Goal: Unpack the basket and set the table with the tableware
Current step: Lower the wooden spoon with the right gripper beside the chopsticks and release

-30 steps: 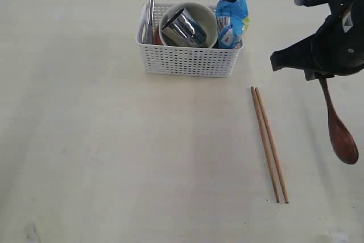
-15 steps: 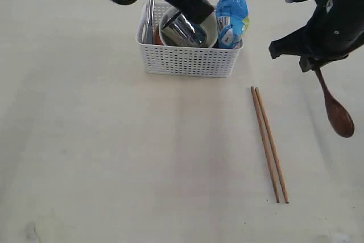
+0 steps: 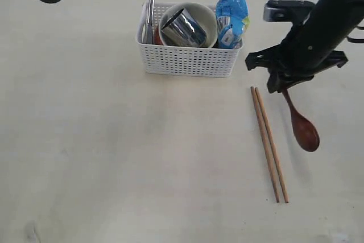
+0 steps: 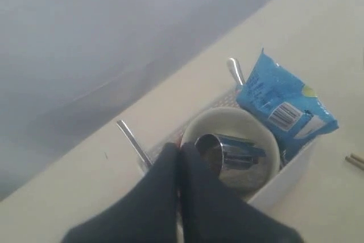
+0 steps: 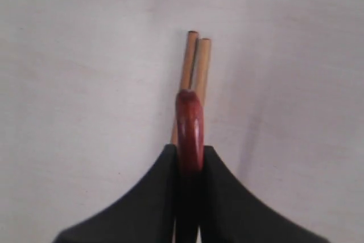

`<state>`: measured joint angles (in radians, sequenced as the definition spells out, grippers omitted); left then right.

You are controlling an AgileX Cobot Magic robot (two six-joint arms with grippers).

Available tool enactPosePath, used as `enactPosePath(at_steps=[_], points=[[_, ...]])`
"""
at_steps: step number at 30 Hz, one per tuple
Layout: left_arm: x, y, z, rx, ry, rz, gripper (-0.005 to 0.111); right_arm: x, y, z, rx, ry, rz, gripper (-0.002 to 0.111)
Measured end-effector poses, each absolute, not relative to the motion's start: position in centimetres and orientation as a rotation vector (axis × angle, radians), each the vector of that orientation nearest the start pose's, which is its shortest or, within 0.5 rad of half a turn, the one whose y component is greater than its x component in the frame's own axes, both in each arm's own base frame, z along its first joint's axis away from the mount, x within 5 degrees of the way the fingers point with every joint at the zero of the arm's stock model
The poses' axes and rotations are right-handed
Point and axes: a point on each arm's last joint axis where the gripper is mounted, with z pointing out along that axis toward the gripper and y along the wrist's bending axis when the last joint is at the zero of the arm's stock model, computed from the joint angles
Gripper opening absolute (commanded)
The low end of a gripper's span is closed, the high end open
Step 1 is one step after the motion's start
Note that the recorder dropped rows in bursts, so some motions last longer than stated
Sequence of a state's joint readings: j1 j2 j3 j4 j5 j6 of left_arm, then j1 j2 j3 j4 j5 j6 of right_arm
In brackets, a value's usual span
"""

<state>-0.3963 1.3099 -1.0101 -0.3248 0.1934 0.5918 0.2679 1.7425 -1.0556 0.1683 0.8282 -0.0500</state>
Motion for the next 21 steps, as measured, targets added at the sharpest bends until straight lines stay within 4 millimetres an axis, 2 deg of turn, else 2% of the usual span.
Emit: enactPosePath(at_steps=[3, 5, 9, 12, 17, 21], points=[[27.3, -12.0, 34.0, 0.67, 1.841, -0.147, 0.0, 30.3, 11.1, 17.7, -0.333, 2.982, 0.193, 0.0], [27.3, -12.0, 34.0, 0.668, 1.842, -0.149, 0.0, 30.1, 11.5, 17.5, -0.314, 2.982, 0.089, 0.0], [27.3, -12.0, 33.9, 0.666, 1.848, -0.155, 0.0, 29.7, 11.6, 17.4, -0.214, 2.969, -0.228, 0.0], [27.3, -12.0, 33.9, 0.665, 1.849, -0.157, 0.0, 29.1, 12.5, 17.6, -0.219, 2.923, -0.396, 0.0], [27.3, -12.0, 33.9, 0.665, 1.849, -0.157, 0.0, 27.7, 15.7, 16.7, -0.239, 2.886, -0.455, 0.0], [27.3, -12.0, 33.9, 0.666, 1.85, -0.157, 0.0, 27.1, 16.9, 15.3, -0.21, 2.878, -0.538, 0.0]])
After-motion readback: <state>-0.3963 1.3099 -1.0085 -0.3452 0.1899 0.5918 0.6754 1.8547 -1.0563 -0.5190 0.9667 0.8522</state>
